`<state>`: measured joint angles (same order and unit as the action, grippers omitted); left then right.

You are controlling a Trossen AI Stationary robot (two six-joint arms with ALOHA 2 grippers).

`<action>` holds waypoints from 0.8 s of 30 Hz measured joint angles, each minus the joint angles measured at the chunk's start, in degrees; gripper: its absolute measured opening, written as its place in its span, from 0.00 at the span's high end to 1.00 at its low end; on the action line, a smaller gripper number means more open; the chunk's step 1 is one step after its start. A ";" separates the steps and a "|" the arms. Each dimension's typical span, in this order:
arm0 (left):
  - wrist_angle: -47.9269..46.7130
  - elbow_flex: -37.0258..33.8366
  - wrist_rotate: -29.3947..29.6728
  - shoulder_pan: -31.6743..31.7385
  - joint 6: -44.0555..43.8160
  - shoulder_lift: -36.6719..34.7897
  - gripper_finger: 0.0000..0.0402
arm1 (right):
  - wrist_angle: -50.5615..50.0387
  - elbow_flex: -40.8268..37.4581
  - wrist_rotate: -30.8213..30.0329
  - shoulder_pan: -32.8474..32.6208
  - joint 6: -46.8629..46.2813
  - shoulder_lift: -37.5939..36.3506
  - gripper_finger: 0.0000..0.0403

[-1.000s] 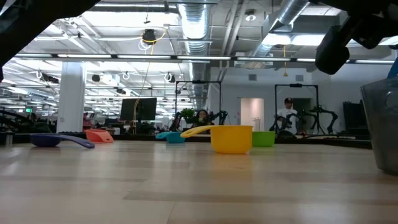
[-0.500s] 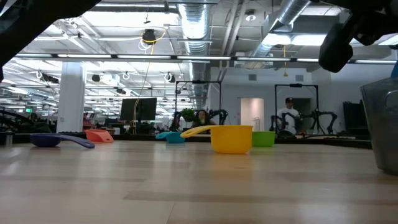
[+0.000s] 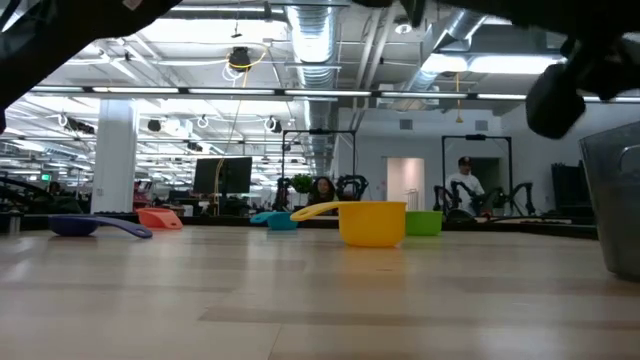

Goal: Nest measuring cups in basket
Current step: Stack the blue measuring cup on top of the red measuring cup in the black bin, then stack the yellow measuring cup on top of the blue measuring cup in the black bin

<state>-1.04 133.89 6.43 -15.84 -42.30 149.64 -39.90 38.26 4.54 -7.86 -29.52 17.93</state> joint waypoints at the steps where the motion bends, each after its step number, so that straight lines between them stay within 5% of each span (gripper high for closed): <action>1: 0.43 -0.05 -0.20 -0.01 -0.24 0.49 0.50 | 0.00 0.00 0.03 0.00 0.00 -0.02 0.71; 13: 1.32 1.11 -3.62 -0.01 -2.33 0.81 0.49 | -0.46 -0.02 0.24 0.00 0.00 0.00 0.71; 24: -12.70 1.18 -21.23 0.05 -0.95 -6.38 0.60 | 2.02 -0.02 5.06 -0.02 0.00 0.00 0.71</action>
<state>-13.74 135.07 -14.80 -15.79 -43.24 143.27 -37.88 38.24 9.59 -7.88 -29.52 17.93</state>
